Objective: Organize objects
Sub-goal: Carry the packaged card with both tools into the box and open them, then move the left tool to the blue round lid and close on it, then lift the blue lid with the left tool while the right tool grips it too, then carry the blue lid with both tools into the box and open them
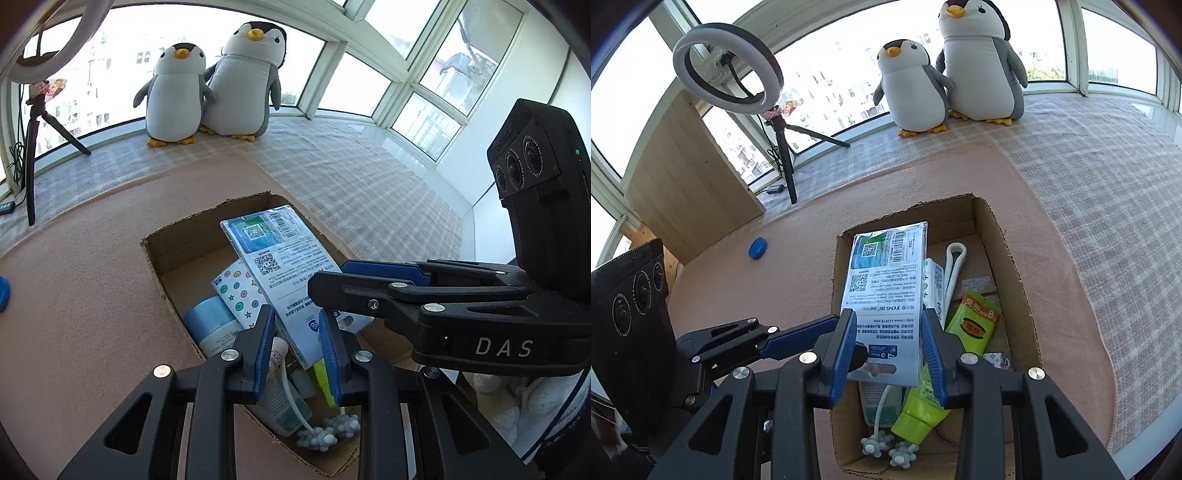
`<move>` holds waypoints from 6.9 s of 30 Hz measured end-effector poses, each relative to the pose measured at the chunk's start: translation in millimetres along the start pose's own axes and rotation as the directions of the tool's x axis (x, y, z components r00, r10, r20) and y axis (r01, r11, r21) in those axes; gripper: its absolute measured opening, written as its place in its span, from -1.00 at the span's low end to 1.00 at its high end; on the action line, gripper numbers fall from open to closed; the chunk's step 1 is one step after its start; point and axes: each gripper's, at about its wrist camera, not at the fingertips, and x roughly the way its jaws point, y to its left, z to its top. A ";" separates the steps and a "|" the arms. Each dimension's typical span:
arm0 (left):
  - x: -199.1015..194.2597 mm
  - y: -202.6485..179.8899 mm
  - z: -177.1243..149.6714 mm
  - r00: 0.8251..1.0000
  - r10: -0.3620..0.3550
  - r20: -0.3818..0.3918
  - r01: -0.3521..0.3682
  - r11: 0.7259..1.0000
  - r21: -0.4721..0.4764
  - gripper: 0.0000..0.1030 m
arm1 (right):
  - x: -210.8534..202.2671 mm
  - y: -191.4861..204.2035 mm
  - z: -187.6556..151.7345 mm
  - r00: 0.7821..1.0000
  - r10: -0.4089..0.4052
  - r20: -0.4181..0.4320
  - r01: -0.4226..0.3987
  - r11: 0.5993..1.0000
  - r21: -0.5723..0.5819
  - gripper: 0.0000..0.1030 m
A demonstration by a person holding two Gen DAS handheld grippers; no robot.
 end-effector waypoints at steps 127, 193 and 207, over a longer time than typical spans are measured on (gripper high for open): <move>-102.9 171.9 -190.5 0.966 0.196 -0.167 -0.234 0.938 -0.255 -0.08 | 87.1 130.5 -90.7 0.982 0.050 -0.181 -0.071 0.991 -0.113 0.10; -2.0 -25.3 -47.6 0.991 -0.074 -0.111 0.085 0.991 0.101 -0.34 | -18.4 -1.1 -64.1 0.996 -0.077 -0.046 0.077 0.997 -0.001 -0.44; 12.9 -30.9 -40.1 0.991 -0.024 -0.129 0.037 0.995 0.098 0.21 | -32.0 -32.3 -55.6 0.992 -0.126 -0.013 0.127 0.990 0.057 0.04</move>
